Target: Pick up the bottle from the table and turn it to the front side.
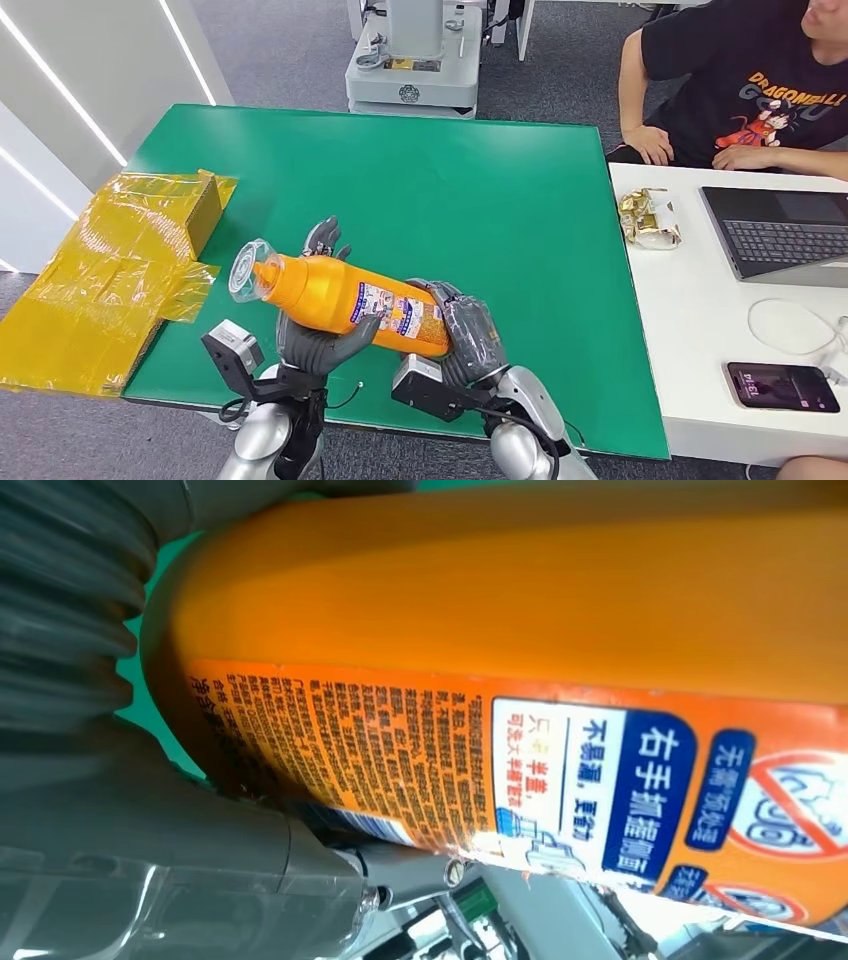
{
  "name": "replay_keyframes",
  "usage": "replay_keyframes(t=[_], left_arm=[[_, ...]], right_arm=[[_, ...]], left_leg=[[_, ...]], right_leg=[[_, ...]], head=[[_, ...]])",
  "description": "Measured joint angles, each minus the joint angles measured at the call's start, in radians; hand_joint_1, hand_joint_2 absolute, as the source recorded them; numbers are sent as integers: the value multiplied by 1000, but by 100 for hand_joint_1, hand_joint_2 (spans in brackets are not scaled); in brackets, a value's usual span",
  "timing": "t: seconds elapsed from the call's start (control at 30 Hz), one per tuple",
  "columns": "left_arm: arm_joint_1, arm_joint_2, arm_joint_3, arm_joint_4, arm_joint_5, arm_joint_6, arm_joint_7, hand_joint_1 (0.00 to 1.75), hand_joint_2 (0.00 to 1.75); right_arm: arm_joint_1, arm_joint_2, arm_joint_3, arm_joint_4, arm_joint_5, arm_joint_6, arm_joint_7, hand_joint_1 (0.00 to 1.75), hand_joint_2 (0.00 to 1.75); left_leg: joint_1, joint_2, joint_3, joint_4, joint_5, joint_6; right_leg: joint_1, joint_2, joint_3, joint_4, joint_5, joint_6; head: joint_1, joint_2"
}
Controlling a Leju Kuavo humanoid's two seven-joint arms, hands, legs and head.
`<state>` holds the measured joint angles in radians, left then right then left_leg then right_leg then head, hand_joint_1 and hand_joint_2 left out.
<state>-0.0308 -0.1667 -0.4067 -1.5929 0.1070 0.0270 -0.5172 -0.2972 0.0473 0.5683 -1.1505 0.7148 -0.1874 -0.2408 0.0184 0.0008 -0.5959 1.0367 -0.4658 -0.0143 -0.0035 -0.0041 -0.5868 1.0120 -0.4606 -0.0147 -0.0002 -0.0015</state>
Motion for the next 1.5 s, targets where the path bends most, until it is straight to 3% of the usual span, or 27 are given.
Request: replay_keyframes(t=[0.3, 0.33, 0.47, 1.07, 1.1, 1.2, 1.27, 1.5], left_arm=[[-2, 0, 0, 5, -6, 13, 6, 0, 175], [-2, -1, 0, 7, -10, 23, 5, 7, 175], [3, -5, 1, 10, -18, 56, 2, 171, 175], [26, -17, 16, 10, -12, 80, -36, 175, 175], [26, -17, 17, 10, -14, 79, -36, 175, 175], [25, -19, 20, 9, -21, 79, -34, 175, 175], [24, -22, 21, 9, -27, 79, -30, 175, 175], [15, -30, 23, 7, -37, 79, -26, 175, 175]], right_arm=[[-5, 0, 3, 12, -1, 0, 1, 175, 175], [-6, 0, 3, 16, -1, 1, 3, 175, 175], [-11, 1, 6, 31, 0, 2, 10, 175, 175], [-33, 26, 15, 80, 17, 17, 0, 175, 175], [-33, 27, 15, 82, 18, 16, 0, 142, 175], [-34, 31, 15, 86, 27, 3, 1, 14, 175], [-33, 33, 16, 89, 34, -11, 3, 0, 175], [-8, 38, 17, 80, 5, -84, -11, 0, 175]], left_leg=[[0, 0, 0, 0, 0, 0], [0, 0, 0, 0, 0, 0], [0, 0, 0, 0, 0, 0], [0, 0, 0, 0, 0, 0], [0, 0, 0, 0, 0, 0], [0, 0, 0, 0, 0, 0], [0, 0, 0, 0, 0, 0], [0, 0, 0, 0, 0, 0]], right_leg=[[0, 0, 0, 0, 0, 0], [0, 0, 0, 0, 0, 0], [0, 0, 0, 0, 0, 0], [0, 0, 0, 0, 0, 0], [0, 0, 0, 0, 0, 0], [0, 0, 0, 0, 0, 0], [0, 0, 0, 0, 0, 0], [0, 0, 0, 0, 0, 0]], head=[[0, 0], [0, 0], [0, 0], [0, 0], [0, 0], [0, 0], [0, 0], [0, 0]])
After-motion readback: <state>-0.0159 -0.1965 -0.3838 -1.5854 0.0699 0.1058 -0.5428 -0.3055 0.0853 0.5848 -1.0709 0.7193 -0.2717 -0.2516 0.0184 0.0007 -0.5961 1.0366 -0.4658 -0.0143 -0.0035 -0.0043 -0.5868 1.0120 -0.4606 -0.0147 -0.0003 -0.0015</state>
